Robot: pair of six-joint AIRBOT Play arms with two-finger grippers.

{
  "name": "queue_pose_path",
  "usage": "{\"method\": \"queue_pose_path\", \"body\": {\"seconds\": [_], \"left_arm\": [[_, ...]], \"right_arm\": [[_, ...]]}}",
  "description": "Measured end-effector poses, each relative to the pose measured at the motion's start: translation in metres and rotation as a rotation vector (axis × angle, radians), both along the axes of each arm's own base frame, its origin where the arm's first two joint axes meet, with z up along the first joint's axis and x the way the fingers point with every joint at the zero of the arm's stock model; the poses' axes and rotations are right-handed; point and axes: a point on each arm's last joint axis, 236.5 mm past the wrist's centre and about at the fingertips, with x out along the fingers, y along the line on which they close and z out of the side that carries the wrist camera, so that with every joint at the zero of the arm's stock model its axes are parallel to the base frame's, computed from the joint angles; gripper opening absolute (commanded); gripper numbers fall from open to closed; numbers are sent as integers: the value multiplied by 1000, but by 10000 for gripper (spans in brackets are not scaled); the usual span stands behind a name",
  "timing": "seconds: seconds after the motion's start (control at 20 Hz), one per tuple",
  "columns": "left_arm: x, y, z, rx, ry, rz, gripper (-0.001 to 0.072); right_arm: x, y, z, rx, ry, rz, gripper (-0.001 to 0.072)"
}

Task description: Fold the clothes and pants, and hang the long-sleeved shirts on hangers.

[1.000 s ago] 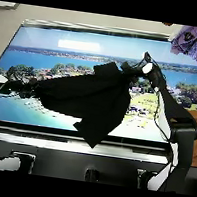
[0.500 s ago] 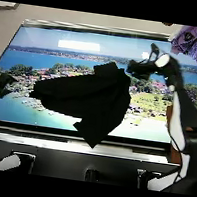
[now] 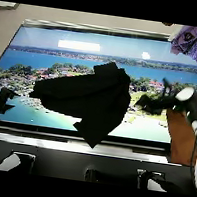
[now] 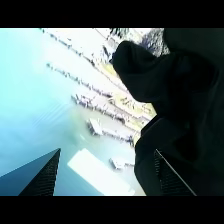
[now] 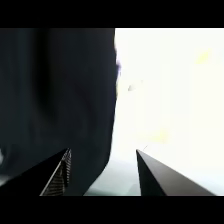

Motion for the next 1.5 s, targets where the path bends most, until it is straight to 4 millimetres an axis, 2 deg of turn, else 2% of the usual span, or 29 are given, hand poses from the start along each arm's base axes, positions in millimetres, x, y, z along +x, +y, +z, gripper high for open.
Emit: {"method": "queue_pose_path", "body": {"seconds": [0.1,0.2,0.3,0.4,0.45,0.5,0.55,0.6,0.75,0.85,1.15,1.25,1.45,1.5], "left_arm": [[-1,-3,-2,-5,3,-3,677],[-2,-5,-4,-9,5,-4,677],[-3,-6,-4,-11,7,-5,676],[-3,-7,-5,-13,8,-6,676],[-3,-7,-5,-14,8,-6,676],[-4,-7,-5,-15,9,-7,668],[-3,-8,-5,-16,9,-7,599],[-3,-8,-5,-20,9,-7,584],[-1,-10,-14,-48,22,-7,585],[8,-11,-25,-79,8,-10,585],[56,-10,-41,-164,-147,29,583],[64,-11,-49,-180,-159,34,502],[78,-17,-65,-209,-158,17,496],[82,-20,-67,-219,-157,12,439]], "right_arm": [[-35,26,-26,62,56,-7,482],[-56,45,-44,89,80,-14,482],[-64,61,-55,101,73,-28,479],[-65,73,-64,113,62,-51,470],[-65,80,-67,129,68,-65,369],[-64,87,-71,145,75,-77,213],[-65,91,-76,154,82,-78,97],[-65,95,-79,160,76,-76,29],[-54,101,-77,178,30,-86,29],[-43,103,-69,190,-9,-94,29],[-33,109,-56,214,-46,-82,29],[-33,110,-55,217,-47,-82,29],[-33,111,-53,223,-46,-77,29],[-33,111,-53,224,-45,-76,29]]}}
